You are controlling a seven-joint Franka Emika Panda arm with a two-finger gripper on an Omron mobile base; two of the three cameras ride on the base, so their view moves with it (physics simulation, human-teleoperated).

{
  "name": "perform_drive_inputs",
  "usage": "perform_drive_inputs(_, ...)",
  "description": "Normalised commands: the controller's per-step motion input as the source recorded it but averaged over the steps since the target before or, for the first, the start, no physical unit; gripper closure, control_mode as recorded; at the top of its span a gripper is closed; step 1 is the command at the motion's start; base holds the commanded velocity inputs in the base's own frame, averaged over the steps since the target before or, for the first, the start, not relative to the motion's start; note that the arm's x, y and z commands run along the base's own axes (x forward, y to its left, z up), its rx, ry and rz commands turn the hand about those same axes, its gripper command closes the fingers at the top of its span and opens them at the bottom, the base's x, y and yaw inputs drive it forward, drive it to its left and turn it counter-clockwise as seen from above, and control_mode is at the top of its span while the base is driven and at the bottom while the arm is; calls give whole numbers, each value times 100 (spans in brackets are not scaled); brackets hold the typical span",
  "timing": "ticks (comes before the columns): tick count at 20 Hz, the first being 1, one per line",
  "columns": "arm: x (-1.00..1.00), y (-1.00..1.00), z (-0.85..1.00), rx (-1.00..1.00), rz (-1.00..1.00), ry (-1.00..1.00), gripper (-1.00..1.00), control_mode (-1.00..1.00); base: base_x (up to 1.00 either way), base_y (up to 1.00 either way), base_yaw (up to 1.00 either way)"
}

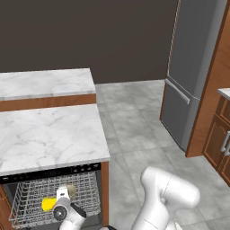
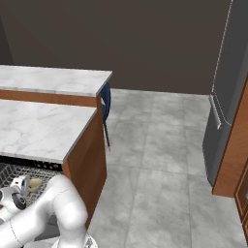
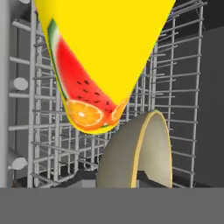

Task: Pick up the cup and bowl from the counter, place them in the dishwasher, and close the dishwasher door.

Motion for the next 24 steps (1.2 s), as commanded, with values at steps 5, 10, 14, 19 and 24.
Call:
perform_drive_inputs(5,6,14,-59,0,0,1,-100,-100,0,0,0)
perform_drive_inputs(10,-7,7,-47,0,0,0,-100,-100,0,0,0)
perform_drive_inputs(14,-26,0,-22,0,0,0,-100,-100,0,0,0)
perform_drive_inputs(19,-41,0,0,0,0,-1,-100,-100,0,0,0)
perform_drive_inputs(24,-46,0,0,0,0,-1,-100,-100,0,0,0)
